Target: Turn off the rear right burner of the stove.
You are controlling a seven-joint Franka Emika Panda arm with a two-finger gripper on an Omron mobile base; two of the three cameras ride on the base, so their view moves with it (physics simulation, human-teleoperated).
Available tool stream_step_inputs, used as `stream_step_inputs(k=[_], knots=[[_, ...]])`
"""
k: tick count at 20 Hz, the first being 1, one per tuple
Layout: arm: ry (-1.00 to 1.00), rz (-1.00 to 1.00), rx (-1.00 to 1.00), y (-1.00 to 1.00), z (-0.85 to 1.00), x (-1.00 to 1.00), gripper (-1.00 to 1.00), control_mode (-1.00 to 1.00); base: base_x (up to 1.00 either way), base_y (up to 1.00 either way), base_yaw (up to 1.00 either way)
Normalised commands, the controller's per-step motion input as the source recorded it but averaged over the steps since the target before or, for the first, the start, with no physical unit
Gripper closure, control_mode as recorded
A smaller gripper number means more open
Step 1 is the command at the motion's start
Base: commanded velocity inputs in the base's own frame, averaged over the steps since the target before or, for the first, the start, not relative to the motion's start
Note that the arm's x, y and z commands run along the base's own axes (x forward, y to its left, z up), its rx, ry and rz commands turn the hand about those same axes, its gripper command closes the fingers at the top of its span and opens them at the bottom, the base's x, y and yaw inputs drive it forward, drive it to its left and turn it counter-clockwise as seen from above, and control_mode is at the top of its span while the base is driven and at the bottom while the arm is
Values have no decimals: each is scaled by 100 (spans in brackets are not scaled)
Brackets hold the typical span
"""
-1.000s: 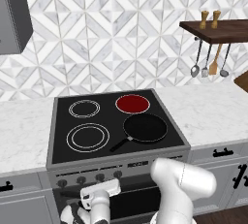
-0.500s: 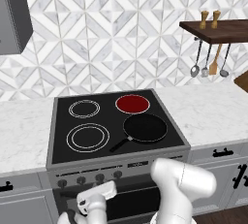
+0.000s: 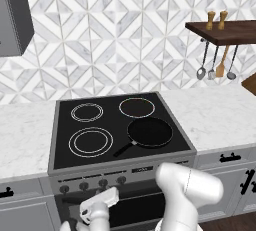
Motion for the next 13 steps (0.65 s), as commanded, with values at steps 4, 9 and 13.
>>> stream_step_inputs(k=[4, 9, 13], knots=[[29, 0, 11, 100, -100, -26, 100, -100, 0, 0, 0], [15, 9, 41, 100, -100, -18, 100, -100, 0, 0, 0], [6, 12, 16, 50, -43, -13, 100, -100, 0, 0, 0]])
